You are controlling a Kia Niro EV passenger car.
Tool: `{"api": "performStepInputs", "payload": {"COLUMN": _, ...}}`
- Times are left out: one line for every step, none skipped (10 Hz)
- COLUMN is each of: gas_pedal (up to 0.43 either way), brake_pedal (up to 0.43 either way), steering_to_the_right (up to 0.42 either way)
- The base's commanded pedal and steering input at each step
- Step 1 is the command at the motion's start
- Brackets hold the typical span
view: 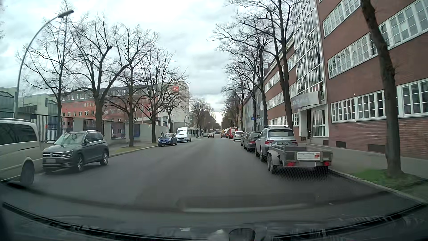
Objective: Follow the waypoints while adhering to traffic rules and regulations
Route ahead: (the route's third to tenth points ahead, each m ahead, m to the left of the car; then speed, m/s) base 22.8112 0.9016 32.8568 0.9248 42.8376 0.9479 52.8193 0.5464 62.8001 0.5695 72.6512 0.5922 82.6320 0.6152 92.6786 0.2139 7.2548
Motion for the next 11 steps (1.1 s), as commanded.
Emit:
{"api": "performStepInputs", "payload": {"gas_pedal": 0.028, "brake_pedal": 0.012, "steering_to_the_right": -0.002}}
{"api": "performStepInputs", "payload": {"gas_pedal": 0.028, "brake_pedal": 0.012, "steering_to_the_right": -0.002}}
{"api": "performStepInputs", "payload": {"gas_pedal": 0.028, "brake_pedal": 0.012, "steering_to_the_right": -0.002}}
{"api": "performStepInputs", "payload": {"gas_pedal": 0.028, "brake_pedal": 0.012, "steering_to_the_right": -0.002}}
{"api": "performStepInputs", "payload": {"gas_pedal": 0.028, "brake_pedal": 0.012, "steering_to_the_right": -0.001}}
{"api": "performStepInputs", "payload": {"gas_pedal": 0.028, "brake_pedal": 0.012, "steering_to_the_right": 0.000}}
{"api": "performStepInputs", "payload": {"gas_pedal": 0.028, "brake_pedal": 0.012, "steering_to_the_right": 0.000}}
{"api": "performStepInputs", "payload": {"gas_pedal": 0.028, "brake_pedal": 0.012, "steering_to_the_right": 0.000}}
{"api": "performStepInputs", "payload": {"gas_pedal": 0.020, "brake_pedal": 0.012, "steering_to_the_right": 0.000}}
{"api": "performStepInputs", "payload": {"gas_pedal": 0.000, "brake_pedal": 0.012, "steering_to_the_right": 0.000}}
{"api": "performStepInputs", "payload": {"gas_pedal": 0.000, "brake_pedal": 0.012, "steering_to_the_right": 0.000}}
